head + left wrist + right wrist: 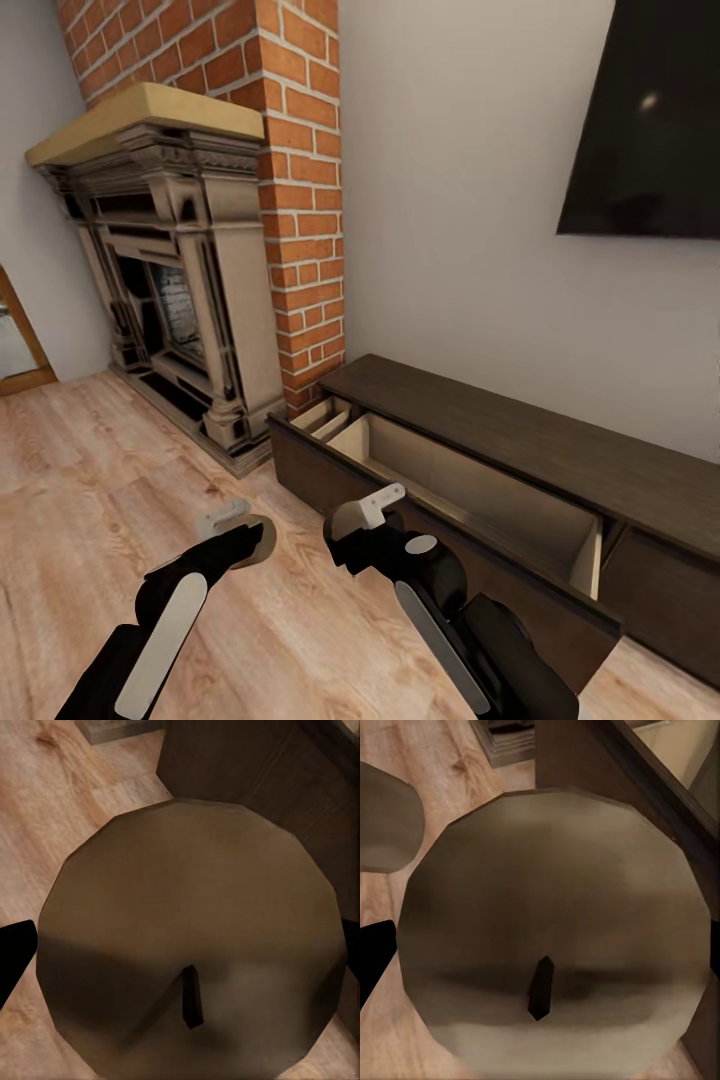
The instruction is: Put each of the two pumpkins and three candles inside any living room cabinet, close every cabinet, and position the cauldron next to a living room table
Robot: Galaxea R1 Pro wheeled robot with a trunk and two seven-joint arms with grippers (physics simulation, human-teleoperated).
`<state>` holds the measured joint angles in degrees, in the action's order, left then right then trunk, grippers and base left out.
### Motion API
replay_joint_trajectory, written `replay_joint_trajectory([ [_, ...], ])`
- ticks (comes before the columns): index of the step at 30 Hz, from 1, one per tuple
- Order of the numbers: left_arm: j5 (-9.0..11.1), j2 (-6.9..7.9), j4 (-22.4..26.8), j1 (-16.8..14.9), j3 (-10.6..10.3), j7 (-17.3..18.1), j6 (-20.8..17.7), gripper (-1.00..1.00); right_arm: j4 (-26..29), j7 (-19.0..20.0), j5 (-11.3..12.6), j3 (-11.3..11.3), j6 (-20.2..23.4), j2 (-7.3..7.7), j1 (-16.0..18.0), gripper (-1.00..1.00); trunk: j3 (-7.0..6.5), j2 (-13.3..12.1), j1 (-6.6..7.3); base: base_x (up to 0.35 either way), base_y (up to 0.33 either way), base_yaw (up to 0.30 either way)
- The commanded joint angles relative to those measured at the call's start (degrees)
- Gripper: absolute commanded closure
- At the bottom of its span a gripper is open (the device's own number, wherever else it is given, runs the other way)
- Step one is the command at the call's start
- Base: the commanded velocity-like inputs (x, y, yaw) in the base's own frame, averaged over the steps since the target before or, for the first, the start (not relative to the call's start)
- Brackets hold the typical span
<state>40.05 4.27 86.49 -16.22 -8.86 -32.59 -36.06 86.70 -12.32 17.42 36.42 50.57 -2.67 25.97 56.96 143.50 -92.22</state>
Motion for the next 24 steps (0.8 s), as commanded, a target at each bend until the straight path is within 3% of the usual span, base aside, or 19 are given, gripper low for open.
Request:
replay_joint_trajectory([
  [1,0.6,0.05,0.0,0.0,-0.1,-0.6,-0.1,1.0,0.0,-0.6,0.7,0.1,0.1,0.01,0.0,1.0,-0.17,0.0,0.03,0.0,0.0,0.0],
  [21,0.6,0.03,-0.1,0.0,-0.1,-0.6,-0.1,1.0,0.0,-0.6,0.7,0.1,0.1,0.01,0.0,1.0,-4.6,-0.3,0.55,0.0,0.0,0.0],
  [24,0.6,0.03,-0.1,0.0,-0.1,-0.6,-0.1,1.0,0.0,-0.6,0.7,0.1,0.1,0.02,0.0,1.0,-5.14,-1.5,1.21,0.0,0.0,0.0],
])
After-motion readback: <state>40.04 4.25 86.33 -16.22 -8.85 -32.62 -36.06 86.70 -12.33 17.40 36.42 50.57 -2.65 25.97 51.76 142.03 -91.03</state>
